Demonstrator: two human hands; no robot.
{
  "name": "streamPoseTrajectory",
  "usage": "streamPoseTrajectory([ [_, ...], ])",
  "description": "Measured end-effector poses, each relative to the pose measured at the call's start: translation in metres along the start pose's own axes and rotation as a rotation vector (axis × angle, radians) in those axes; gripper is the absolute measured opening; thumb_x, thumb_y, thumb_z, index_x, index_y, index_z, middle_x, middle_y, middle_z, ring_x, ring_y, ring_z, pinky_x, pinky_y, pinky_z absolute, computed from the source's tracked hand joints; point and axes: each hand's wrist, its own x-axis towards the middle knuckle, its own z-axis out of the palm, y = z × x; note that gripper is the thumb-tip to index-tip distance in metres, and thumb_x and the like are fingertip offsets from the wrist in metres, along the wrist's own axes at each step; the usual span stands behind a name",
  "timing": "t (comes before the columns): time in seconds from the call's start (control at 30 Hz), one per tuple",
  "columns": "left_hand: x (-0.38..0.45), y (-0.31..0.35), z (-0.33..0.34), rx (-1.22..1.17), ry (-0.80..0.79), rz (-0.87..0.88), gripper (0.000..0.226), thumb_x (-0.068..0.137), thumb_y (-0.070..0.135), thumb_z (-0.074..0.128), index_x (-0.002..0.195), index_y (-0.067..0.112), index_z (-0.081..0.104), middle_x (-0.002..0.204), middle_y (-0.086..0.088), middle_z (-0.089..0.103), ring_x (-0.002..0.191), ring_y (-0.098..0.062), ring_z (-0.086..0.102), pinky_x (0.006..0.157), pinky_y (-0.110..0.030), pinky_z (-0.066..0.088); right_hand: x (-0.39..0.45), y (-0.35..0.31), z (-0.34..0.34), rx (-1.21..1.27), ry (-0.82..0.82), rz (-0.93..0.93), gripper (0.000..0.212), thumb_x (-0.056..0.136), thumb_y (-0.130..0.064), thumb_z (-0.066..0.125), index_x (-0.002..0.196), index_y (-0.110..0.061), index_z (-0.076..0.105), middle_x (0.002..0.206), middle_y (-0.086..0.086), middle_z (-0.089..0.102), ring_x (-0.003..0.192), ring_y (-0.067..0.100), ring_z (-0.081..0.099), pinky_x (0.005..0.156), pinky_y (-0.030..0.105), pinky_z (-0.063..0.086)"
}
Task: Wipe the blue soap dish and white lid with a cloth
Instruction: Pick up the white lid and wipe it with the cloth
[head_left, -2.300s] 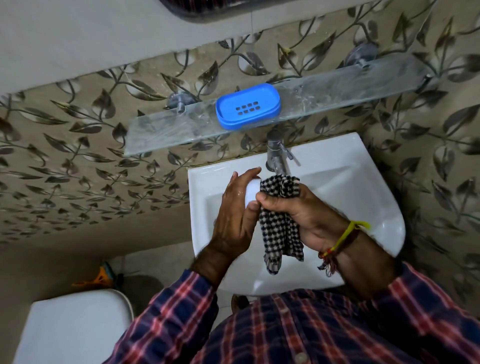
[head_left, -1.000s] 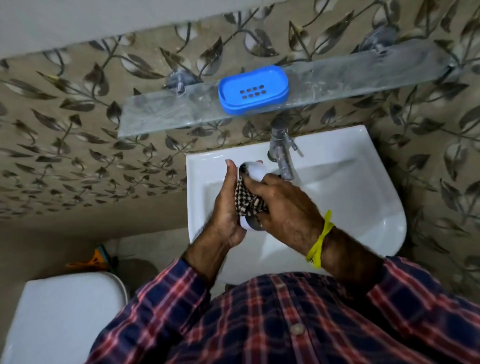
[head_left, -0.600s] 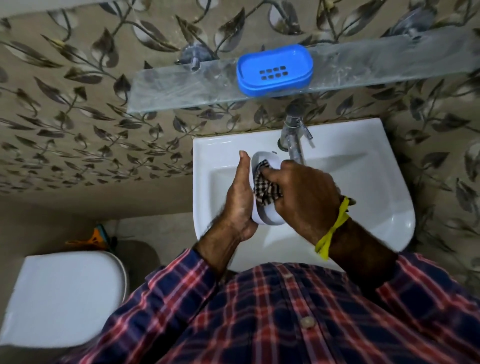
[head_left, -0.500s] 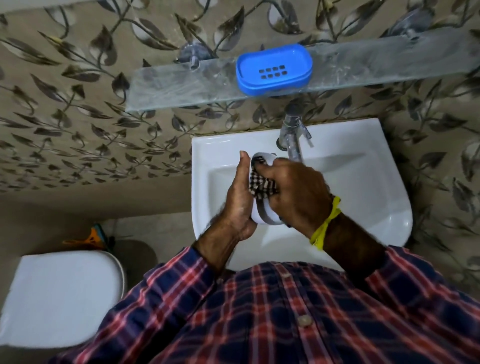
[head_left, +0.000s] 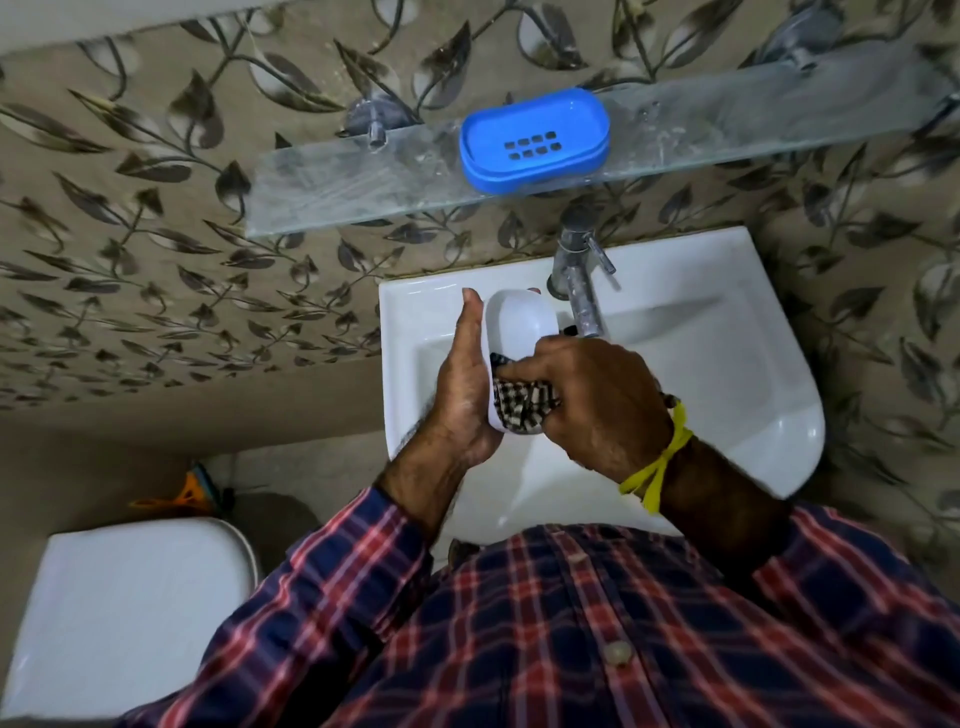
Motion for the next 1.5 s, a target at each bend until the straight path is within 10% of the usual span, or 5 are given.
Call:
streamPoseTrajectory([
  [0.43, -0.001, 0.010, 0.002, 0.065, 0.036, 0.034, 0.074, 0.086, 0.079, 0.042, 0.130, 0.026, 0.067, 0.119, -0.016, 0.068, 0.100, -0.029, 0.067, 0.103, -0.049, 0.049, -0.006, 0.001, -0.006, -0.147, -0.103, -0.161, 0.033, 0.071, -0.011, 0.064, 0.095, -0.030, 0.078, 0.081, 0.000, 0.070, 0.075, 0.032, 0.068, 0.060, 0.037, 0.054],
  [0.87, -0.005, 0.005, 0.014, -0.009, 0.088, 0.037, 0.070, 0.087, 0.079, 0.039, 0.089, 0.024, 0.083, 0.101, -0.008, 0.077, 0.097, -0.027, 0.073, 0.077, -0.040, 0.058, 0.007, -0.008, -0.008, -0.141, 0.173, 0.045, 0.029, 0.075, -0.043, 0.052, 0.082, -0.027, 0.075, 0.075, -0.001, 0.064, 0.067, 0.025, 0.066, 0.047, 0.017, 0.027],
  [1.0, -0.007, 0.008, 0.010, -0.059, 0.070, 0.049, 0.073, 0.088, 0.078, 0.035, 0.086, 0.023, 0.083, 0.097, -0.011, 0.076, 0.086, -0.025, 0.074, 0.070, -0.037, 0.060, 0.000, -0.009, -0.001, -0.180, 0.114, 0.043, 0.029, 0.083, -0.030, 0.062, 0.110, -0.034, 0.071, 0.095, 0.000, 0.070, 0.086, 0.029, 0.068, 0.062, 0.031, 0.048],
  [1.2, -0.013, 0.004, 0.015, -0.020, 0.053, 0.076, 0.072, 0.093, 0.073, 0.033, 0.083, 0.023, 0.083, 0.091, -0.005, 0.078, 0.083, -0.021, 0.076, 0.065, -0.033, 0.061, 0.012, -0.012, -0.004, -0.068, 0.153, 0.048, 0.035, 0.073, -0.031, 0.069, 0.108, -0.030, 0.071, 0.091, 0.002, 0.068, 0.088, 0.029, 0.066, 0.062, 0.027, 0.037],
  [1.5, -0.014, -0.009, 0.014, 0.057, 0.058, 0.175, 0.067, 0.095, 0.067, 0.039, 0.121, 0.013, 0.067, 0.118, -0.011, 0.071, 0.115, -0.026, 0.066, 0.098, -0.040, 0.051, 0.016, -0.013, 0.000, -0.091, 0.255, 0.083, 0.029, 0.078, -0.019, 0.059, 0.103, -0.026, 0.071, 0.096, 0.001, 0.071, 0.089, 0.027, 0.067, 0.062, 0.029, 0.045],
])
